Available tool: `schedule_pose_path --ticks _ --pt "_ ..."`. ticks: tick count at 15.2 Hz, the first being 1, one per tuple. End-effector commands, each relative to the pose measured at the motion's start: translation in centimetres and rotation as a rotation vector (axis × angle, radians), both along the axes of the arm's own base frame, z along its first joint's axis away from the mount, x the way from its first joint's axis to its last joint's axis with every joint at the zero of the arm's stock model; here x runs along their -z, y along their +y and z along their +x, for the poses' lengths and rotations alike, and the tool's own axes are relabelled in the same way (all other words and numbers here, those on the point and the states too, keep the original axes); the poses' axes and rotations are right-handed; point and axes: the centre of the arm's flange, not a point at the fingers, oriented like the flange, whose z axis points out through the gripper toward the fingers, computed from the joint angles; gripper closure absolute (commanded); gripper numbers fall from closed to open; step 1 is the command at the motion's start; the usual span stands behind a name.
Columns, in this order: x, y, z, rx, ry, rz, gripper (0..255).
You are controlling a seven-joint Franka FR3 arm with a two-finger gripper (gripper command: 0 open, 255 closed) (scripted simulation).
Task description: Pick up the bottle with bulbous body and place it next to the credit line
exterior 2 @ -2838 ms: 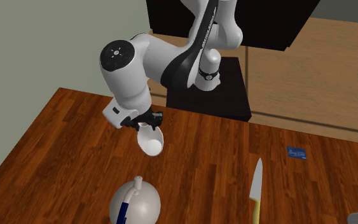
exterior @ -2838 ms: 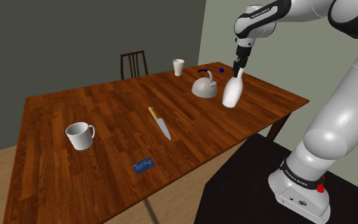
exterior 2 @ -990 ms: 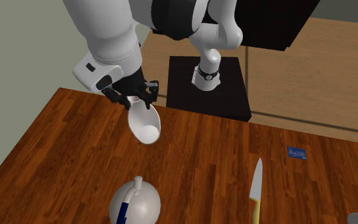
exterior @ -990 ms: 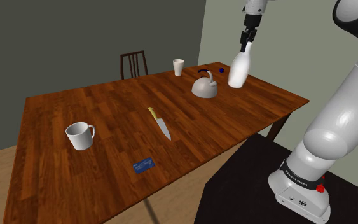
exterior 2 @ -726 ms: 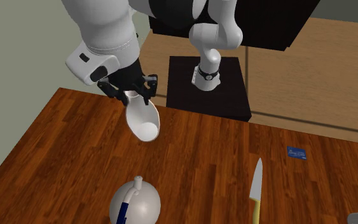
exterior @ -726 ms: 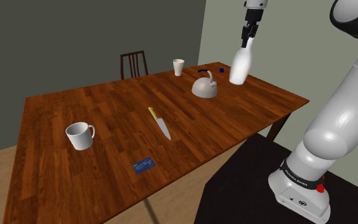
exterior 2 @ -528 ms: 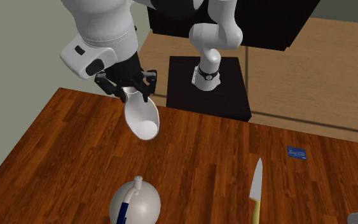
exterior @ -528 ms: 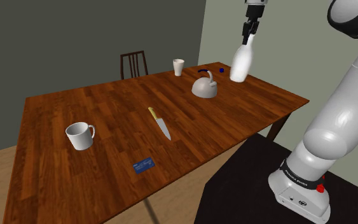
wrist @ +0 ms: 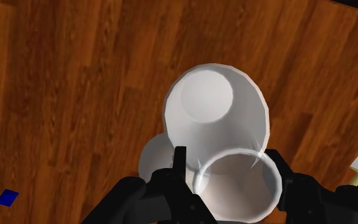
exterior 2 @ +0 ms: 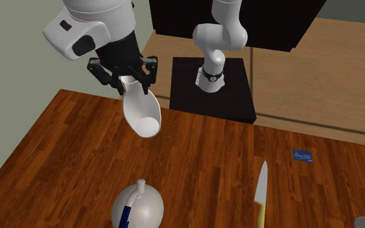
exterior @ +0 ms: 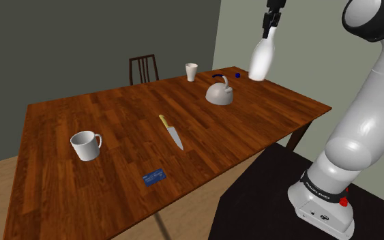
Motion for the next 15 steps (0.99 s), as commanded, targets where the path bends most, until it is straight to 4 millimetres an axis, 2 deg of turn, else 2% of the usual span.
schedule_pose_path --ticks 1,13,15 --pt "-1.1 0.0 0.0 0.000 0.000 0.000 255" --pt "-7.2 0.0 0.0 0.000 0.000 0.000 255" --pt "-7.2 2.7 -0.4 0.000 0.000 0.000 255"
